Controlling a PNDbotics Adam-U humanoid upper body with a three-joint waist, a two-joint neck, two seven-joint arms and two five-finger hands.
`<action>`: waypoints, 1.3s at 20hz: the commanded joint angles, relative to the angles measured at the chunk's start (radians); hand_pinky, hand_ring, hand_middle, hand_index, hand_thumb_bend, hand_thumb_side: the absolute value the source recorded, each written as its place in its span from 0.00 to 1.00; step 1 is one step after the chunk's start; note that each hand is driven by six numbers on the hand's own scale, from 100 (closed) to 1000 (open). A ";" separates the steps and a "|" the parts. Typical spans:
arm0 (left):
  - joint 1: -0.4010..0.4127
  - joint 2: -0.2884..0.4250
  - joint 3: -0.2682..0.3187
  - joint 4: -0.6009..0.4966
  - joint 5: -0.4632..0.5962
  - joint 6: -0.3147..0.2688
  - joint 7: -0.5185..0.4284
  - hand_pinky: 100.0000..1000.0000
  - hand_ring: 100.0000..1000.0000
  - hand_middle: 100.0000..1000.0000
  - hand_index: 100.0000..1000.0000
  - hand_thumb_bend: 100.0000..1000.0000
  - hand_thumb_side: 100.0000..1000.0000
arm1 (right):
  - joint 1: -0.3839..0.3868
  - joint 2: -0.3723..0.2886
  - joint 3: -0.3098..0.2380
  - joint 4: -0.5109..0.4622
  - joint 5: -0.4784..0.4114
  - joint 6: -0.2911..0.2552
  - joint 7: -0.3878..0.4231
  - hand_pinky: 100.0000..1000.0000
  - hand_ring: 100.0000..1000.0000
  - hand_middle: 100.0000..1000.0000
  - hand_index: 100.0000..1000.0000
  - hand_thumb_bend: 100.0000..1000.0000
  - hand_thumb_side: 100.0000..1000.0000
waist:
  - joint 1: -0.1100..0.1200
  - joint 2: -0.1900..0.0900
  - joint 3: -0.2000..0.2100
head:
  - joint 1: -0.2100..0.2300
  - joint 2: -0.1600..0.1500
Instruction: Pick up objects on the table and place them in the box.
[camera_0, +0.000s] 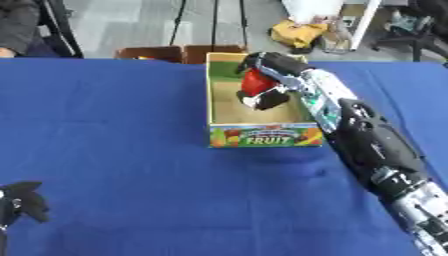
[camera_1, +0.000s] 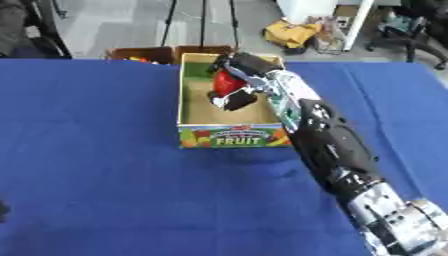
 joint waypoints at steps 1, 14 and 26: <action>-0.025 -0.007 -0.014 -0.034 0.016 -0.001 -0.017 0.51 0.32 0.41 0.65 0.60 0.96 | -0.012 -0.014 -0.021 0.032 0.070 0.008 -0.030 0.30 0.68 0.82 0.85 0.00 0.00 | 0.003 -0.014 0.010 | -0.029 -0.020; -0.013 -0.008 -0.013 -0.040 0.027 0.003 -0.023 0.51 0.32 0.41 0.65 0.60 0.96 | 0.009 -0.029 -0.026 -0.044 0.099 0.067 -0.068 0.90 0.92 0.89 0.89 0.05 0.46 | 0.002 -0.035 -0.020 | -0.019 -0.018; 0.062 -0.003 0.023 -0.016 0.014 -0.004 0.013 0.51 0.32 0.41 0.64 0.60 0.96 | 0.101 -0.134 0.103 -0.301 -0.089 0.005 -0.114 0.57 0.84 0.85 0.89 0.04 0.30 | 0.009 -0.075 -0.168 | 0.106 0.026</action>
